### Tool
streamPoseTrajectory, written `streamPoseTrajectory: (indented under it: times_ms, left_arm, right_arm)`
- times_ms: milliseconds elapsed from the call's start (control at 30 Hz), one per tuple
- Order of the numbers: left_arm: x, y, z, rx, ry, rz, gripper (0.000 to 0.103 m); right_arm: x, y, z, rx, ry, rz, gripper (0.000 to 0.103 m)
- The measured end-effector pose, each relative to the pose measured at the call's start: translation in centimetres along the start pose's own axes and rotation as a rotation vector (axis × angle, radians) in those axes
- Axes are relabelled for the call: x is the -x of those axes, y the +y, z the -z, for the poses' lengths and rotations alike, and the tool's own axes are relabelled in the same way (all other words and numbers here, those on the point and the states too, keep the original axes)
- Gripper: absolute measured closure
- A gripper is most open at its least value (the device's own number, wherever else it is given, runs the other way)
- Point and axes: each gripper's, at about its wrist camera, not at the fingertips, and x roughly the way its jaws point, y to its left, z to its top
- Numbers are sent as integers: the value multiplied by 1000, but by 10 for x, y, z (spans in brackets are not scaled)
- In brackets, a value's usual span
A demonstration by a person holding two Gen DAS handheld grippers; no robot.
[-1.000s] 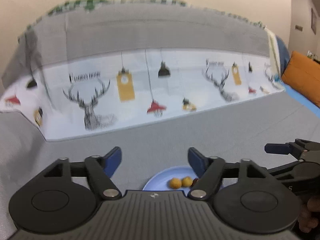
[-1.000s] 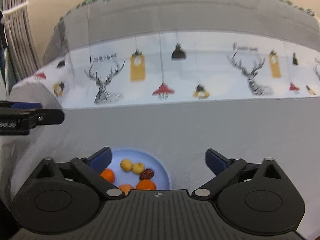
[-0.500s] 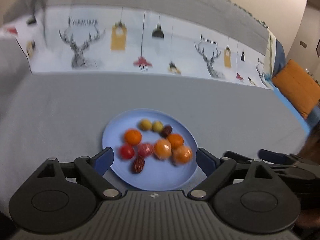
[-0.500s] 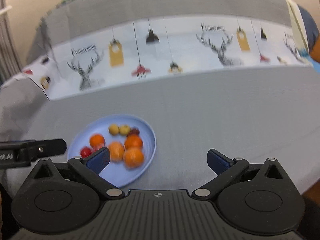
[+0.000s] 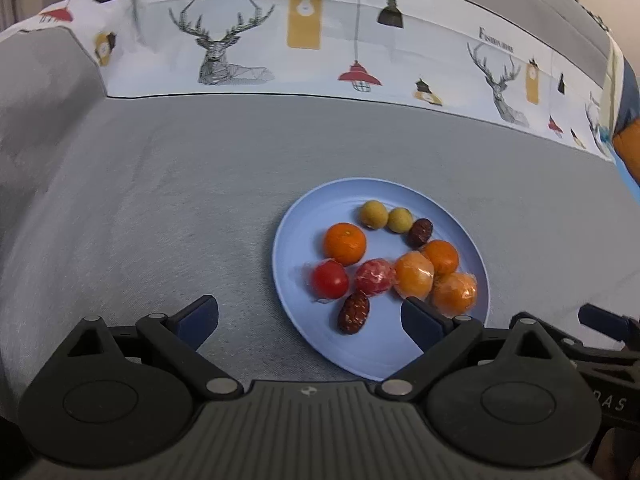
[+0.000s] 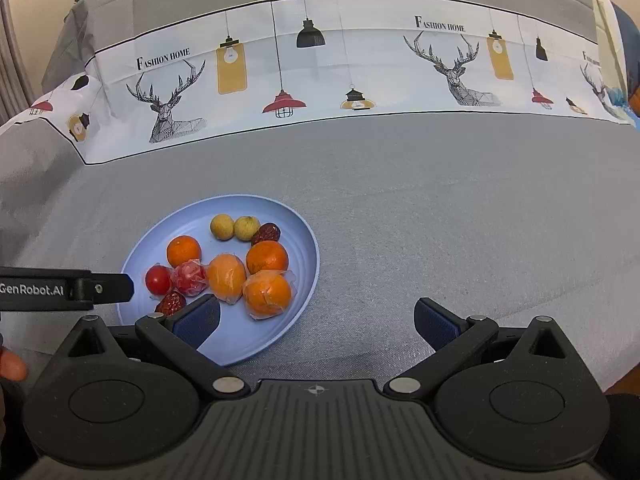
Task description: Organize fruits
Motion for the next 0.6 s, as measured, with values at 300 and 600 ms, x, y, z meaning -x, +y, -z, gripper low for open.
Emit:
streamPoseTrajectory:
  times_ms: [300, 600]
  left_arm:
    - [-7, -16, 7, -70, 31, 25, 3]
    - [-11, -19, 7, -76, 45, 13, 3]
  right_arm:
    - [-3, -1, -1, -7, 11, -15, 1]
    - [-3, -1, -1, -4, 19, -43, 1]
